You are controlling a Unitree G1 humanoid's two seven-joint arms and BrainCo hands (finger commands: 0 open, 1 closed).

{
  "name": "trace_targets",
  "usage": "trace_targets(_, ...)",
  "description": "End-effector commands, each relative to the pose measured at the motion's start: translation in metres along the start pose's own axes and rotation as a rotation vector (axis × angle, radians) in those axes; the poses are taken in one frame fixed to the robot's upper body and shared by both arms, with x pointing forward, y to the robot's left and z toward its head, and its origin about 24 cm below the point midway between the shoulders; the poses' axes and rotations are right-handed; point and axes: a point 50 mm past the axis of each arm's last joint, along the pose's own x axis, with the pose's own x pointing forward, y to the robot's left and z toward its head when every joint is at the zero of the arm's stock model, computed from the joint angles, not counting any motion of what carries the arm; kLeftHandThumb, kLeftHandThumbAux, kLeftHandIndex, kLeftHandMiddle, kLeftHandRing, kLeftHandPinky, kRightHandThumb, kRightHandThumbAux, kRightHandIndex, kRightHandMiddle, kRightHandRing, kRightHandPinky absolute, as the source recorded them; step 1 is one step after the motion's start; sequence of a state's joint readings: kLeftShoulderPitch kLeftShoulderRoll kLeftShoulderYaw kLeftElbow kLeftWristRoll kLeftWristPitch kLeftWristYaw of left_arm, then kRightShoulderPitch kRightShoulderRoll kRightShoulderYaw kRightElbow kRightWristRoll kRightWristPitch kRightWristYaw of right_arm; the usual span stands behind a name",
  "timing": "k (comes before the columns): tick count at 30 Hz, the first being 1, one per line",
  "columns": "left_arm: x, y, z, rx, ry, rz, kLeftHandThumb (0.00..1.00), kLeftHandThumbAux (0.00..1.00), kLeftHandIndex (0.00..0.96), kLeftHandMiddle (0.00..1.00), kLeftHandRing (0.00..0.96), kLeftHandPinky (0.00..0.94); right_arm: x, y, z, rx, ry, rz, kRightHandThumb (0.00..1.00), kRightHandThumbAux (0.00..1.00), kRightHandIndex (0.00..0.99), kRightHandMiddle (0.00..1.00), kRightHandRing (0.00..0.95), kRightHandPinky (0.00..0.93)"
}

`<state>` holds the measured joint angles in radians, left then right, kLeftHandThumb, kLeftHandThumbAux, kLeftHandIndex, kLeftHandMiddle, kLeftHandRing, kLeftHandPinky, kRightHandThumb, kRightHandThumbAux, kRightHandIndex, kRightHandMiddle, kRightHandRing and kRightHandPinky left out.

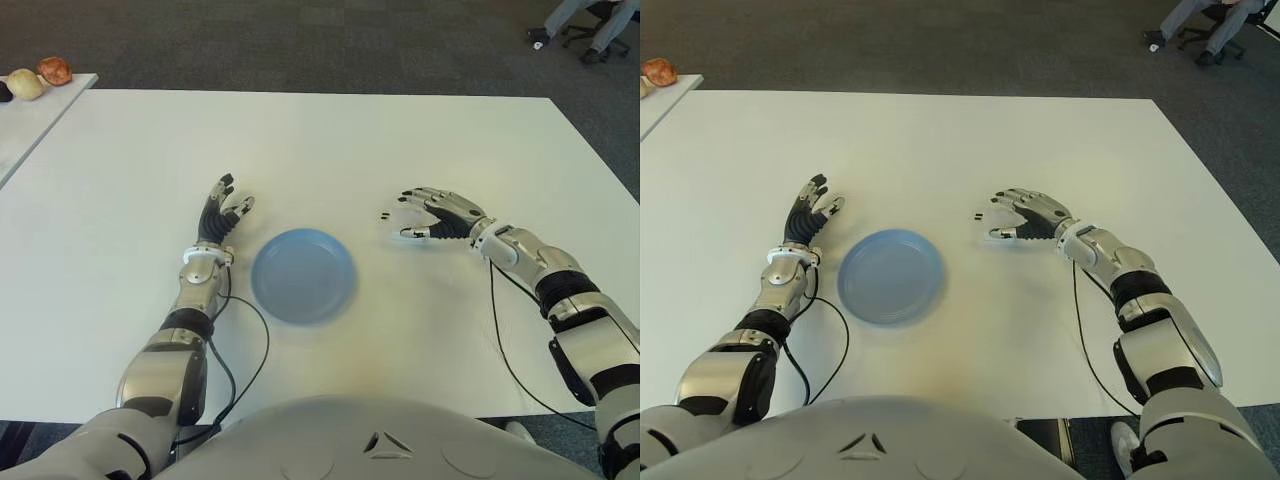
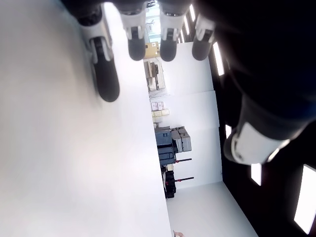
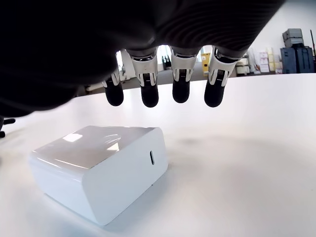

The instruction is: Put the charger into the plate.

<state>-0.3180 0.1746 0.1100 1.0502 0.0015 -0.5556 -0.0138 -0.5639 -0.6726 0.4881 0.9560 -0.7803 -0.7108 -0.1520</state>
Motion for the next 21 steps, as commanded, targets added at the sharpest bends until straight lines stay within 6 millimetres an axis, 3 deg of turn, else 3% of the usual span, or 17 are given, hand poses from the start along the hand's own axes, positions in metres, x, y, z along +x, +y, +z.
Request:
trace_targets(1,-0.034,-0.008,-0.051,-0.006,0.261,-0.017,0.000,0.672,0.000,0.000,0.000,0.014,0.005,0.006,0.004,-0.009,-0.009,0.023,0.269,0.139,0.000,0.000,0.000,0.000)
trace_targets(21,-0.034,-0.012,-0.048,-0.010,0.246,-0.014,0.000,0.663,0.000,0.000,0.000,0.011,0.011,0.018,0.005,-0.030,0.009,0.085,0.293,0.120,0.000,0.000,0.000,0.000)
